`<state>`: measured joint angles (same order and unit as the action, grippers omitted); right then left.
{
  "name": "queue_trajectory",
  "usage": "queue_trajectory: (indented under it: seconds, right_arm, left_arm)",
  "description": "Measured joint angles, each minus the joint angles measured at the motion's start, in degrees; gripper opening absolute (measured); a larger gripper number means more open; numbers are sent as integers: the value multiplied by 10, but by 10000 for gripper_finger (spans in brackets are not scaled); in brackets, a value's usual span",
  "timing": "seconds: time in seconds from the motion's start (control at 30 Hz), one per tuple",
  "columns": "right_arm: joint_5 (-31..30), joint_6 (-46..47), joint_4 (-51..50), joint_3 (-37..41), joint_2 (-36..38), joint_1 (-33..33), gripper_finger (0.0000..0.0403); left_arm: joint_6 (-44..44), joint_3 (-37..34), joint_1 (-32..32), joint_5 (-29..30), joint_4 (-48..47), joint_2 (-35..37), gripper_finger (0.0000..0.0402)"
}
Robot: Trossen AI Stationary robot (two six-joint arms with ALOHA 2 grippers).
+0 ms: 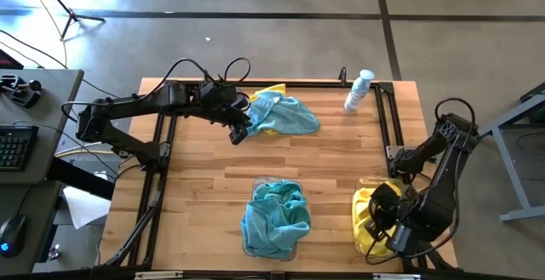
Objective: Sort microfiber towel by color & place in baskets
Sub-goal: Put the blue towel into the left transparent bin
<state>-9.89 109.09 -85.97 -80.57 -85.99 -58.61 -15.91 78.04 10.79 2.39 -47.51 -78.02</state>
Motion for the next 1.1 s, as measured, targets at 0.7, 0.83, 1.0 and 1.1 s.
queue_trajectory:
  seconds: [0.7,0.83,1.0,1.1]
  right_arm:
    - [-299,-225,189,270,262,60,3]
    - [-291,-346,311,331,325,122,1]
    - [-230,-505,462,387,362,226,1]
    - [-182,-562,517,404,361,289,0]
  left_arm:
    - [-155,1,-90,39,70,-77,91]
    - [-156,1,-103,42,73,-109,91]
    - [-160,1,-87,48,69,-140,91]
    - [-159,1,-64,59,64,-153,91]
